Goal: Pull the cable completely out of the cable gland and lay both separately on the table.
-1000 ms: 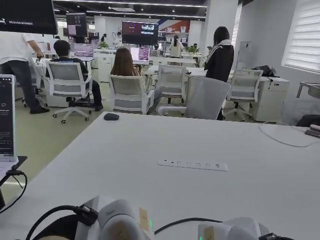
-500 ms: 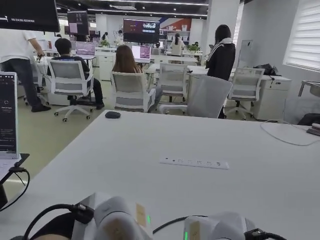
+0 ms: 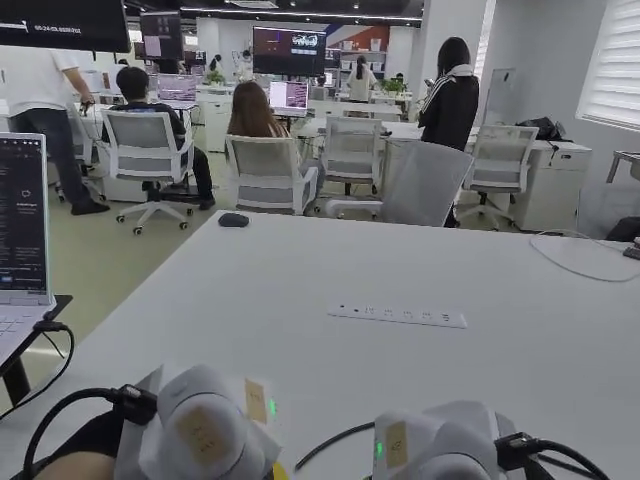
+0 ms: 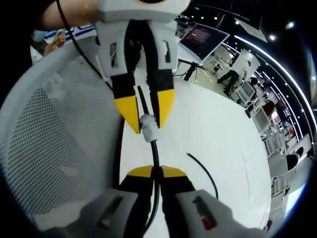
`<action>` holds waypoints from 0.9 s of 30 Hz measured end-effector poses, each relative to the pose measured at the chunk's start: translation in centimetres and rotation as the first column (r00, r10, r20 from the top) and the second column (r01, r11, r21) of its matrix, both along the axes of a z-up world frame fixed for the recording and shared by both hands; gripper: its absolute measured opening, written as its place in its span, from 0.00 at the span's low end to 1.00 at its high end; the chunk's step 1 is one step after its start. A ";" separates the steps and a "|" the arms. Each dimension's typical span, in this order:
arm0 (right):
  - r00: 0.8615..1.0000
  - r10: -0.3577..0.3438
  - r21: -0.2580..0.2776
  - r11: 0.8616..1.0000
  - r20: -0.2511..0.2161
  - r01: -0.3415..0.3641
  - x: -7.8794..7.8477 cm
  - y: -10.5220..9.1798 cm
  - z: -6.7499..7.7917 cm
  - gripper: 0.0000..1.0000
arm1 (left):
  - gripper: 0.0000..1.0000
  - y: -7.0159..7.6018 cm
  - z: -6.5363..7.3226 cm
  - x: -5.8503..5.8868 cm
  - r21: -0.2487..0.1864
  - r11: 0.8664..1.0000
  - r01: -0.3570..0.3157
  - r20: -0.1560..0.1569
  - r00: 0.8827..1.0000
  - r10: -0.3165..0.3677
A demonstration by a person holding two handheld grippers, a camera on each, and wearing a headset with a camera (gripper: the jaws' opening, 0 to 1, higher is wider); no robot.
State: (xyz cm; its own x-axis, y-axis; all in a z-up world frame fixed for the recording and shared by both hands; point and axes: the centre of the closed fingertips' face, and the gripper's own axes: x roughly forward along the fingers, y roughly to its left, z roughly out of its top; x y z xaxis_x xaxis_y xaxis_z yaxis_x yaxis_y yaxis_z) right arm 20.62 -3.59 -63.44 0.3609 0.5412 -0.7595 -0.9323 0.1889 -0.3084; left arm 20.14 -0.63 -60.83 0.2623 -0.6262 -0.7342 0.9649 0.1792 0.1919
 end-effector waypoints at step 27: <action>0.988 -0.154 -0.044 0.987 0.001 0.154 1.8 -6.1 -0.4 0.02 | 0.15 1.8 0.5 1.0 0.010 0.999 -0.041 0.036 0.999 0.040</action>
State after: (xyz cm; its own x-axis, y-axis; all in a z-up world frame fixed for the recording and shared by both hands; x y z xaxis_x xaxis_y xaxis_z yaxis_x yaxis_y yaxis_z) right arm 22.45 -9.68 -63.89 0.4355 0.4454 -0.7823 -0.8939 0.3168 -0.3172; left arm 21.11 1.18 -60.38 0.3135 -0.6064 -0.7307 0.9494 0.2157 0.2282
